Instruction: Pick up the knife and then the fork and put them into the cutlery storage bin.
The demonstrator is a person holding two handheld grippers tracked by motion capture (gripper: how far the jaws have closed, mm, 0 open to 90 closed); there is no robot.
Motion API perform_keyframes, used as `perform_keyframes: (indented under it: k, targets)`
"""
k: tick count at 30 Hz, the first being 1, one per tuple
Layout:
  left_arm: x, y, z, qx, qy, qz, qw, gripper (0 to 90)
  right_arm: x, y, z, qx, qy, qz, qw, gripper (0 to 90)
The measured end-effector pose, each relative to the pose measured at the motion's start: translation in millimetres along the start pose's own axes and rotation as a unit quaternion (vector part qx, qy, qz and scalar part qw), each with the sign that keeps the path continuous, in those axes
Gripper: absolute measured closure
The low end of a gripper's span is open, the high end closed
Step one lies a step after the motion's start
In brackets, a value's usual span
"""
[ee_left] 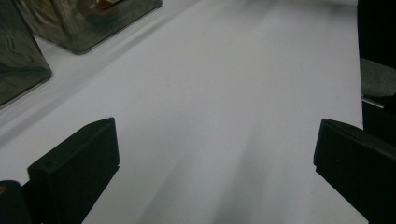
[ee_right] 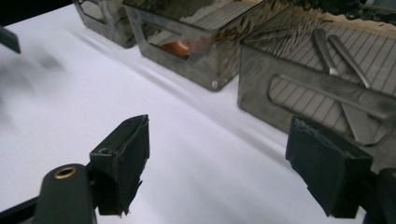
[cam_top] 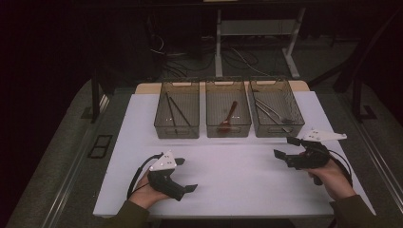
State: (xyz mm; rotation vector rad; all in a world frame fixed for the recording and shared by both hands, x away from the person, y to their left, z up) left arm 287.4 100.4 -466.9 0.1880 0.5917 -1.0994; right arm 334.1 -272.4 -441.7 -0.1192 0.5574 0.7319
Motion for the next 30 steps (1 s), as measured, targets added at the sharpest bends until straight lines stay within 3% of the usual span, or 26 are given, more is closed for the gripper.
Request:
perform_keyframes:
  k: [9, 16, 22, 30]
  targets:
    - [-1.1, -0.2, 0.2, 0.003, 0.002, 0.000, 1.0000, 0.0, -4.0, 16.0, -20.3, 0.002, -0.011, 0.019, 0.9998, 20.3]
    - [-1.1, -0.2, 0.5, 0.005, 0.001, 0.001, 1.0000, 0.0, -4.0, 28.4, -36.9, -0.009, -0.002, 0.035, 0.9993, 19.5]
    - [-1.0, -0.8, 0.5, 0.003, 0.000, 0.002, 1.0000, 0.0, -5.9, 31.0, -48.1, -0.007, 0.010, 0.036, 0.9993, 18.9]
    - [-1.4, -0.3, 0.6, 0.004, 0.001, 0.004, 1.0000, 0.0, -6.4, 31.9, -47.8, -0.012, 0.008, 0.037, 0.9992, 18.9]
Point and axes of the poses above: each handheld gripper's, and its own axes: x roughly forward along the jaws, z roughly out of its top, y roughly to its left, the point moved 6 cm from there along x, roughly forward along the jaws, and after that the axes turned 2 degrees about -x, right-handed, at the moved point
